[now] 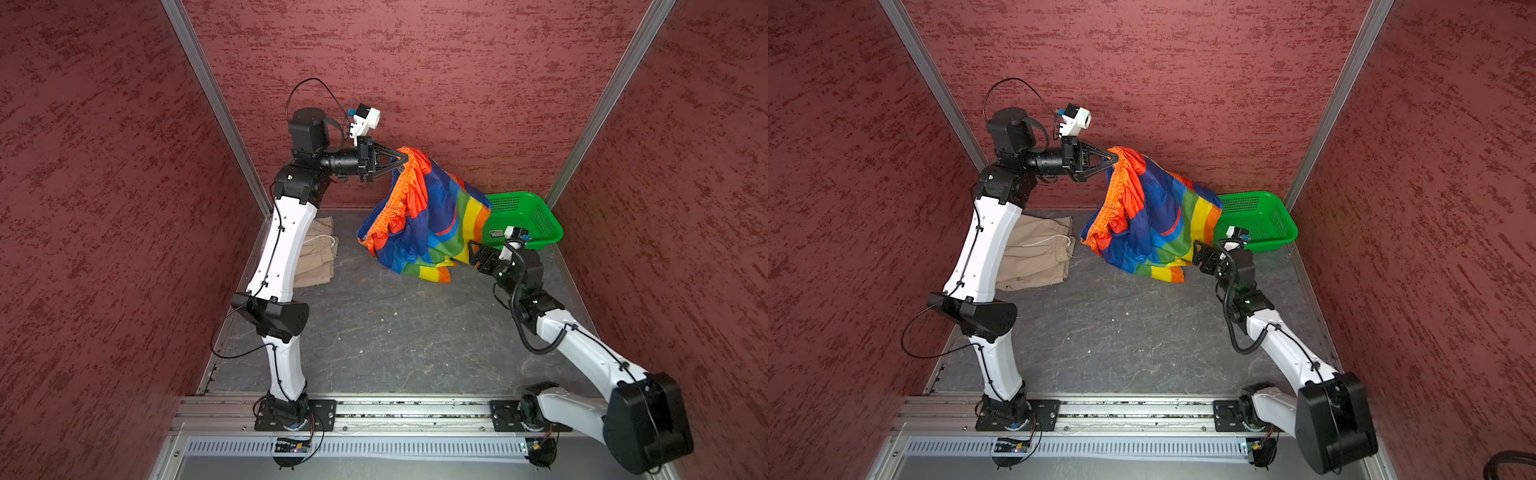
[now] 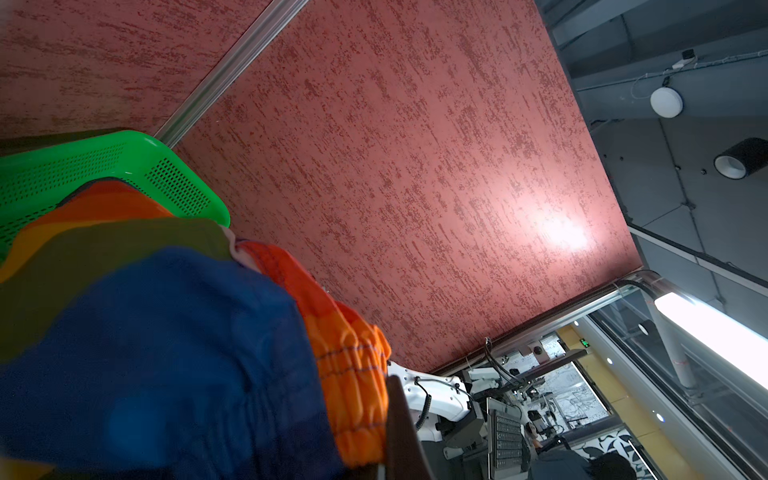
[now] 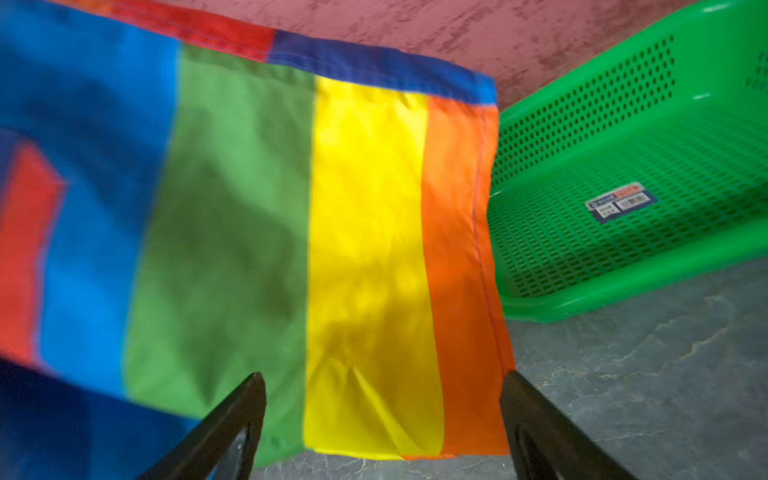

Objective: Fold and stack the shorts

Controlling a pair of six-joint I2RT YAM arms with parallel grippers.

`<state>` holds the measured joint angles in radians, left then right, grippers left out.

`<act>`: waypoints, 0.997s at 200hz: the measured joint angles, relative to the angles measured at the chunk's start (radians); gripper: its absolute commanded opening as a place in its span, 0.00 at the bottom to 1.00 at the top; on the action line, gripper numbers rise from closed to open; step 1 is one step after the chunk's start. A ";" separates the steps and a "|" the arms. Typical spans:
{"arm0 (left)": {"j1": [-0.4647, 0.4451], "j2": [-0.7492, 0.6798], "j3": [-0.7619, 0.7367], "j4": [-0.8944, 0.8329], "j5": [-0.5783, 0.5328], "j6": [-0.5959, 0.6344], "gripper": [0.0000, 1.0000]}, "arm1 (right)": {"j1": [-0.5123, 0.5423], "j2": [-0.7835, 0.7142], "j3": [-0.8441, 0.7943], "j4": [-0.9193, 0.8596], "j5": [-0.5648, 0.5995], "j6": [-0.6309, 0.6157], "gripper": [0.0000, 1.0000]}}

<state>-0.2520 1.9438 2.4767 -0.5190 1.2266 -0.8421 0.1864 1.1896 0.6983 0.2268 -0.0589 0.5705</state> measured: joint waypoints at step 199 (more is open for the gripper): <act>-0.013 0.004 -0.011 0.068 0.081 -0.095 0.00 | -0.030 0.507 0.251 0.245 -0.364 0.304 0.89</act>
<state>-0.2646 1.9480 2.4660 -0.4515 1.3079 -0.9371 0.1566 1.6962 0.9497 0.4717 -0.4229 0.8749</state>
